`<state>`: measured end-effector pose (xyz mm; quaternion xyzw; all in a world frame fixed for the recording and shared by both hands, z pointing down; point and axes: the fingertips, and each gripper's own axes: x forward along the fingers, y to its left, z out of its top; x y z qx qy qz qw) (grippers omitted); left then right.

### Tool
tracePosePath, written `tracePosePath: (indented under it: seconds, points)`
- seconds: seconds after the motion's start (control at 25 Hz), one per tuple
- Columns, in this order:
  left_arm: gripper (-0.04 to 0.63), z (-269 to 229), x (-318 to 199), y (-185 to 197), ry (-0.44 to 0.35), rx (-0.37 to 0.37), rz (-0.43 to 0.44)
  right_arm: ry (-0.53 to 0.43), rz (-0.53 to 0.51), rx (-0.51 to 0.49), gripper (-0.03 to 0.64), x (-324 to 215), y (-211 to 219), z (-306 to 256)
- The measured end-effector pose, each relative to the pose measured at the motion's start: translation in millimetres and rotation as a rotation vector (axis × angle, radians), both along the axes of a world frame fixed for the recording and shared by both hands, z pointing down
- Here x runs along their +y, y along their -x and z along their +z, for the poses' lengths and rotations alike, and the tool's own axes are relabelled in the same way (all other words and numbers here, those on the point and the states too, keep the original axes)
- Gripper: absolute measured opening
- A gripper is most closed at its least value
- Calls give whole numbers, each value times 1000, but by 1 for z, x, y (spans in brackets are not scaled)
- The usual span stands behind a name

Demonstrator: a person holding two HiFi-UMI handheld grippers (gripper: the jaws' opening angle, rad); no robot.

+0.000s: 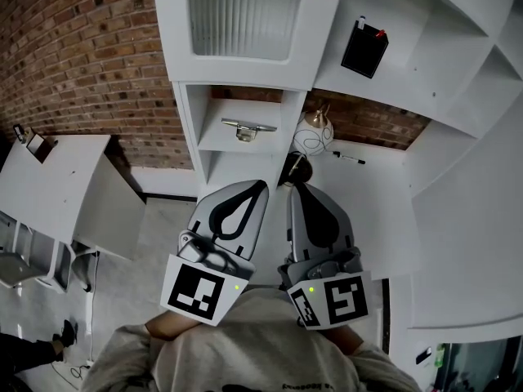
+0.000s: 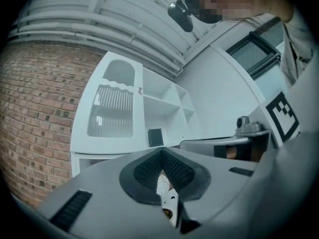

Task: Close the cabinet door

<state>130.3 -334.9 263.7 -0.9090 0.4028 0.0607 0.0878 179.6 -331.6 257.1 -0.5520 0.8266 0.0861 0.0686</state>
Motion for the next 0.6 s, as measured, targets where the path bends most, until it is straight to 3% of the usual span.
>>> tracePosePath:
  seconds: [0.6]
  points:
    - [8, 6, 5, 14, 28, 30, -58, -2, -41, 15, 18, 5, 10, 3]
